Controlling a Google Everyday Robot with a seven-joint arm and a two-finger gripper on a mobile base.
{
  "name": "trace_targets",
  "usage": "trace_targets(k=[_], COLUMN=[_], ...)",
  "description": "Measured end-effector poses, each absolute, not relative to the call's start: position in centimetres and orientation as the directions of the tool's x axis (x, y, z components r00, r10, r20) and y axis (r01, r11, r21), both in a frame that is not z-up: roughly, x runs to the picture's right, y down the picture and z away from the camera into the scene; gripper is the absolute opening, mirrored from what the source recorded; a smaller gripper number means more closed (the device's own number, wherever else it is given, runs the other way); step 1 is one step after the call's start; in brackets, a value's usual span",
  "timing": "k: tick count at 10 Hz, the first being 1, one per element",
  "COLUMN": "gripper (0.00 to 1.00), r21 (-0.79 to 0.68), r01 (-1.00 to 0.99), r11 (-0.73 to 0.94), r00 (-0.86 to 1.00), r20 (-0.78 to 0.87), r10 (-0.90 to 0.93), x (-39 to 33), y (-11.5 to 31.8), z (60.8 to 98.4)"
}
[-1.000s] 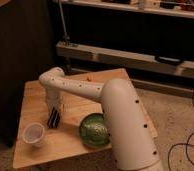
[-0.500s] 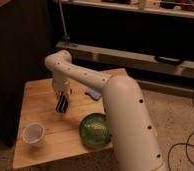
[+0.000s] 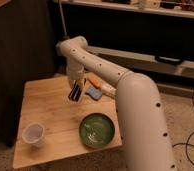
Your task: Place the eraser on the white sponge
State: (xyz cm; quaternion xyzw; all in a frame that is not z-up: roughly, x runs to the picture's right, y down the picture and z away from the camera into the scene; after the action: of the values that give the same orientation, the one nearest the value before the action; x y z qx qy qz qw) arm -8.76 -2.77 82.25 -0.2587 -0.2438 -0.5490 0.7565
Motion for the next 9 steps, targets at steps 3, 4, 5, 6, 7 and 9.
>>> trace_targets(k=[3, 4, 5, 6, 7, 9], gripper=[0.0, 0.0, 0.0, 0.0, 0.0, 0.0], r21=[-0.177, -0.195, -0.211, -0.23, -0.243, -0.274], r01=[0.931, 0.921, 0.912, 0.9, 0.892, 0.868], r11=[0.318, 0.336, 0.351, 0.37, 0.382, 0.414], r00=[0.356, 0.382, 0.404, 0.43, 0.449, 0.493], r20=[0.627, 0.617, 0.608, 0.596, 0.588, 0.565], r10=[-0.693, -0.688, -0.684, -0.678, -0.673, -0.661], x=[-5.6, -4.4, -3.3, -2.2, -1.3, 0.7], y=[-3.0, -3.0, -3.1, -3.0, -3.0, -2.9], z=[81.6, 81.3, 81.0, 80.7, 80.4, 79.7])
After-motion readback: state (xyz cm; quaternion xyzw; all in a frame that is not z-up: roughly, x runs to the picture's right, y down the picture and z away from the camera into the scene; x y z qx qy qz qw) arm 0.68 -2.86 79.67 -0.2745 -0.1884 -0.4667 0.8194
